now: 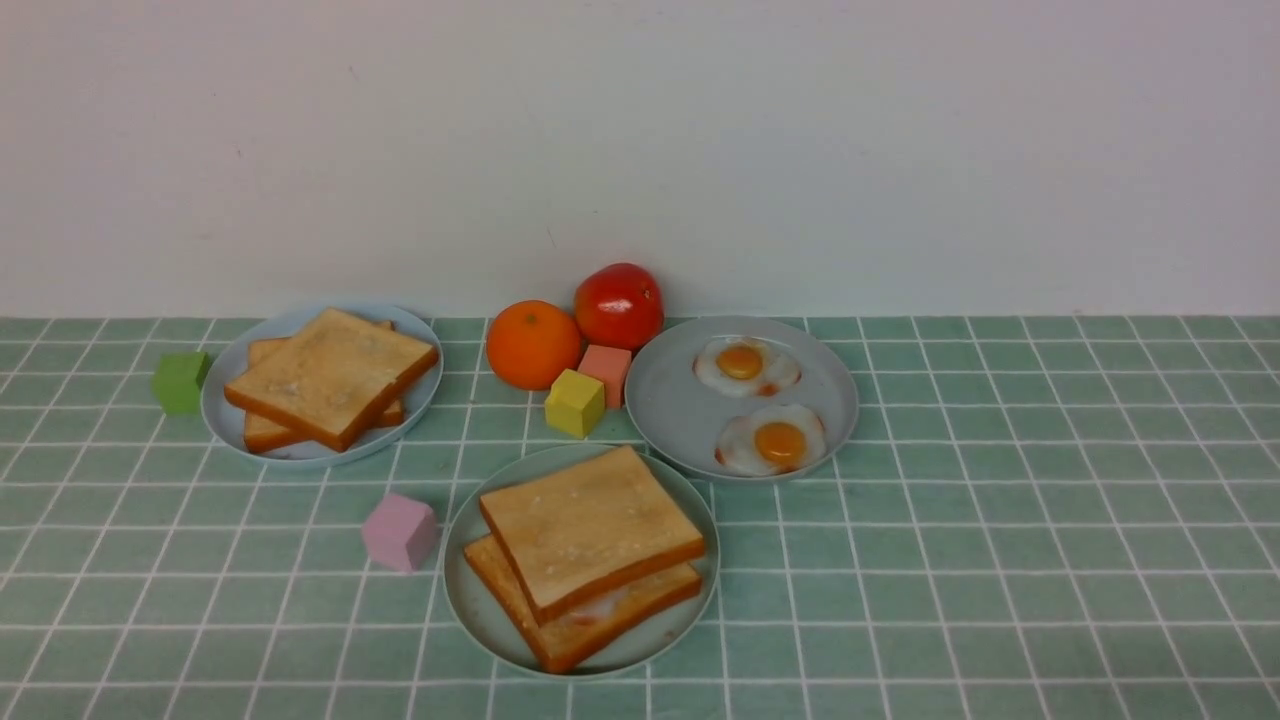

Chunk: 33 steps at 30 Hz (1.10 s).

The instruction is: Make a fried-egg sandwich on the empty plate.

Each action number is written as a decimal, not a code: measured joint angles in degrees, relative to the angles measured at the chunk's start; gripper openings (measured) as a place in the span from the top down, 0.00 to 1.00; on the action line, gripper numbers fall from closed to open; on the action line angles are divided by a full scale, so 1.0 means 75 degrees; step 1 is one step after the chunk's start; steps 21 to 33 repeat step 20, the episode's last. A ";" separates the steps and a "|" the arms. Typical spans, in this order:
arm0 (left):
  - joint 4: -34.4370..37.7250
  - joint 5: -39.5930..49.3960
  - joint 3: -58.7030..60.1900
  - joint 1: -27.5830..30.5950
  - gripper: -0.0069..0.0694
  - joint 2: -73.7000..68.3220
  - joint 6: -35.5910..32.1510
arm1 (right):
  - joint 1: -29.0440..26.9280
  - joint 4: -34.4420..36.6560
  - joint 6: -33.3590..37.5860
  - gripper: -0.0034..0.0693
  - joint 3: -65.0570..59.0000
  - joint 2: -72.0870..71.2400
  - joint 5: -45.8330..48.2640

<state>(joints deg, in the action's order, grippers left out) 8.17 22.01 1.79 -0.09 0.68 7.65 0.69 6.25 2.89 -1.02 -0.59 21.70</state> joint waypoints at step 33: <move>0.0000 0.0000 0.0000 0.0000 0.92 0.0000 0.0000 | 0.0000 0.0000 -0.0002 0.89 0.0000 0.0000 0.0000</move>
